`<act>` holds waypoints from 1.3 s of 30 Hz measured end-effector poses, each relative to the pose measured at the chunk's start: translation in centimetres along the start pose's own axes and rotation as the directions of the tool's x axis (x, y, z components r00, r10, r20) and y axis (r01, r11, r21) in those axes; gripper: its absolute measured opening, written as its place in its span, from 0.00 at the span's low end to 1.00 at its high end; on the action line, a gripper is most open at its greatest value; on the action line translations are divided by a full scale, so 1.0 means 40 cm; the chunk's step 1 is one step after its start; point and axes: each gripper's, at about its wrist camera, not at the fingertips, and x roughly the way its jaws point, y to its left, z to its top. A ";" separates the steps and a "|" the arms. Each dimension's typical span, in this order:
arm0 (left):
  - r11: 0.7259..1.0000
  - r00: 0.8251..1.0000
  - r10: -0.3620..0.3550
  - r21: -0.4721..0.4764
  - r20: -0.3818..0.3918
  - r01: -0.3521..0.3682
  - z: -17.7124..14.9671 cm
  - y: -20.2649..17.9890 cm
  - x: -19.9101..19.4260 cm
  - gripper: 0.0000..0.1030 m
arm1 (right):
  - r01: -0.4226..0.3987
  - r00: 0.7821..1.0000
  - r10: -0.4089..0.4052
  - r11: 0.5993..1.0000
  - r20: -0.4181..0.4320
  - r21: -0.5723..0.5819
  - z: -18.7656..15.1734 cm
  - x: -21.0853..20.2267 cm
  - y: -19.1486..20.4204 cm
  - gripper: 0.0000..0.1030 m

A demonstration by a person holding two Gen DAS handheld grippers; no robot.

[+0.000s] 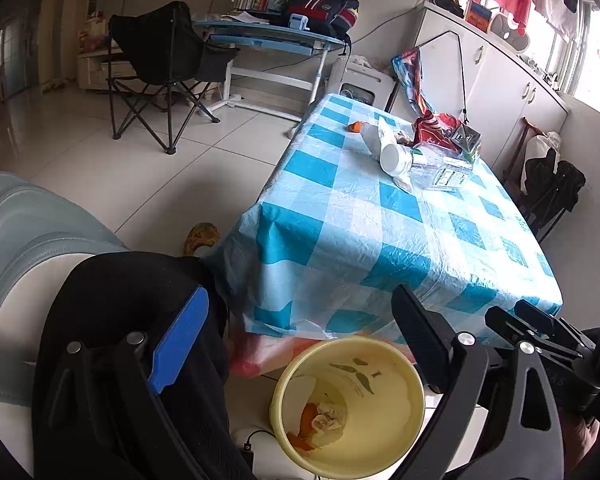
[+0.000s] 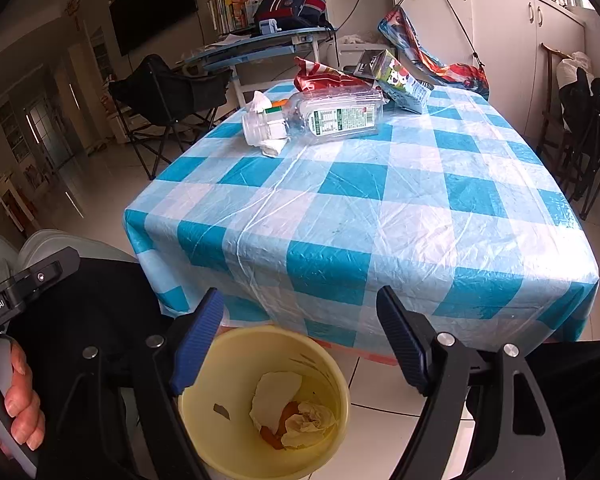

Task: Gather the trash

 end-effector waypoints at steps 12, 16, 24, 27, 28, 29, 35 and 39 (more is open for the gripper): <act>1.000 1.000 0.000 0.000 0.001 0.000 0.001 0.000 0.000 0.87 | 0.002 1.000 -0.002 1.000 0.004 -0.005 0.000 0.000 0.005 0.74; 1.000 1.000 0.000 0.000 0.000 0.000 0.001 0.000 0.000 0.87 | 0.001 1.000 -0.001 1.000 0.003 -0.005 0.000 0.000 0.005 0.74; 1.000 1.000 -0.002 -0.003 0.001 0.002 0.001 0.002 0.001 0.87 | 0.003 1.000 -0.003 1.000 0.004 -0.015 0.001 0.001 0.011 0.74; 1.000 1.000 -0.002 -0.005 0.002 0.002 0.004 0.002 0.000 0.87 | 0.002 1.000 -0.002 1.000 0.009 -0.018 0.002 -0.001 0.011 0.74; 1.000 1.000 -0.002 -0.005 0.004 0.002 0.004 0.000 0.000 0.87 | 0.002 1.000 -0.002 1.000 0.009 -0.018 0.002 -0.001 0.011 0.74; 1.000 1.000 -0.002 -0.004 0.005 0.002 0.004 0.000 -0.001 0.87 | 0.001 1.000 -0.001 1.000 0.009 -0.018 0.002 -0.001 0.011 0.74; 1.000 1.000 -0.001 -0.002 0.007 0.001 0.004 0.000 -0.002 0.87 | -0.003 1.000 0.004 1.000 0.013 -0.024 0.003 -0.004 0.013 0.74; 1.000 1.000 -0.004 -0.005 0.008 0.004 0.003 -0.001 -0.004 0.87 | -0.039 0.999 0.039 0.999 0.008 0.007 0.008 -0.002 0.007 0.74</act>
